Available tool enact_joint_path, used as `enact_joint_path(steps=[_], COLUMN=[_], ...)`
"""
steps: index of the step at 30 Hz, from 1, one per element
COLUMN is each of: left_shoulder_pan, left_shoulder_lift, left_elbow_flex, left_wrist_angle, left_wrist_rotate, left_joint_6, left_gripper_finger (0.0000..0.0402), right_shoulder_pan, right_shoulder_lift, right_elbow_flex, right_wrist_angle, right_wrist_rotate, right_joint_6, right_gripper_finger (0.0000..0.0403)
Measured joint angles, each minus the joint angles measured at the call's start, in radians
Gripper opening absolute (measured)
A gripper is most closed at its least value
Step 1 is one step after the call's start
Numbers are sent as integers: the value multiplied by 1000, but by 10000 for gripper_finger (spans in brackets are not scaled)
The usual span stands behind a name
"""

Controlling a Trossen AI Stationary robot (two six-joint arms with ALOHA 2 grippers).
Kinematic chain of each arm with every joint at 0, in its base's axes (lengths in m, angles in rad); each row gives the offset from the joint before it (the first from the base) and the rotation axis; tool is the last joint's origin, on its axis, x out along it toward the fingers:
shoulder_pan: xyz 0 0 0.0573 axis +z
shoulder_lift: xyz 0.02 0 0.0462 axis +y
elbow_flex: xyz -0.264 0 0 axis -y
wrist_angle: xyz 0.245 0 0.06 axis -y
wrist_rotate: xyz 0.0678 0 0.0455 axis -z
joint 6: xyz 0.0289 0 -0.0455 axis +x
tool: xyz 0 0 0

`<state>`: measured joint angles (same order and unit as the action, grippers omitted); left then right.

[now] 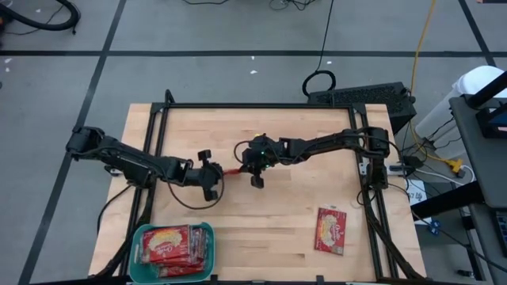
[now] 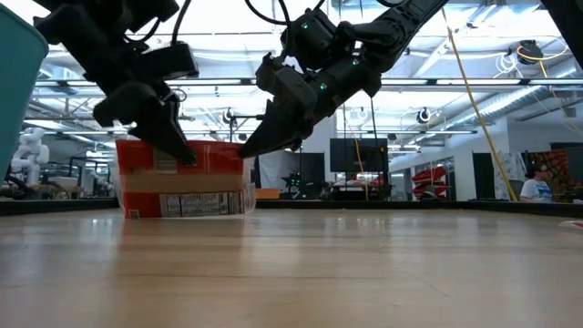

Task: Sort popcorn bags into baskets
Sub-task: Put the red popcorn bag into the blue container

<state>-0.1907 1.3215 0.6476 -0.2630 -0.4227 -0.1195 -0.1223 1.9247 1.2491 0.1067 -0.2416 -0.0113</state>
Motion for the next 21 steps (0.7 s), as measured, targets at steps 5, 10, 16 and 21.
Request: enact_joint_path(steps=[5, 10, 16, 21], left_shoulder_pan=[-38, -156, -337, -526], left_shoulder_lift=[-57, -125, -138, -133], left_elbow_flex=[1, 118, 345, 436], left_wrist_angle=[-35, -281, -543, -602], left_wrist_rotate=[67, 56, 15, -40], left_joint_6=[-112, -190, -319, -437], left_gripper_finger=[30, 21, 18, 20], right_shoulder_pan=[25, 59, 95, 140], right_shoulder_lift=[-5, -25, -27, -27], right_elbow_flex=[0, 2, 0, 0], right_wrist_angle=[1, 5, 0, -13], right_wrist_rotate=[-5, 3, 11, 11], right_joint_6=[0, -6, 15, 49], right_gripper_finger=[5, 30, 60, 68])
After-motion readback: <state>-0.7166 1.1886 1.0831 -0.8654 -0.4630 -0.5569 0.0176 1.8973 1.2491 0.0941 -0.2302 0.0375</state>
